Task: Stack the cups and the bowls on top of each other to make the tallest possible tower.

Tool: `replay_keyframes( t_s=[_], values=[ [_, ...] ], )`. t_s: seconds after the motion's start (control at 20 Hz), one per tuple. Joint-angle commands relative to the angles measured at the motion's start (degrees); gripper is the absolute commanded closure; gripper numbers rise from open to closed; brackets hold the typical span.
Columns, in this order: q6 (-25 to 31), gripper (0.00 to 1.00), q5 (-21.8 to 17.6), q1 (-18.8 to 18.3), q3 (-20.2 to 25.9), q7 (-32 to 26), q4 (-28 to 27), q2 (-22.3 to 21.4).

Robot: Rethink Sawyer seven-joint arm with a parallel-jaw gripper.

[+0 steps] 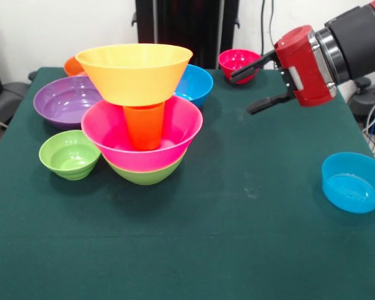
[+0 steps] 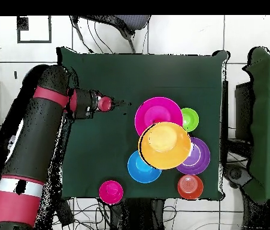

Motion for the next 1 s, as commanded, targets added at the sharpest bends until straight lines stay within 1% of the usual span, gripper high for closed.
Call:
replay_keyframes(
  t_s=[0.05, 0.2, 0.55, 0.75, 0.9, 1.0],
  values=[
    [2.7, 0.00, -1.7, -0.9, 8.4, -15.3, -1.2, -0.4],
    [3.3, 0.00, -1.7, -0.9, 8.3, -15.5, -1.4, -0.7],
    [4.2, 0.00, -2.4, -1.6, 8.3, -19.0, -1.9, -1.0],
    [5.1, 0.00, -2.2, -1.6, 7.8, -18.6, -2.3, -1.1],
    [5.7, 0.00, -3.0, -1.6, 7.5, -20.2, -1.8, -1.7],
    [5.2, 0.00, -3.1, -2.1, 7.4, -19.8, -1.9, -1.7]
  ],
)
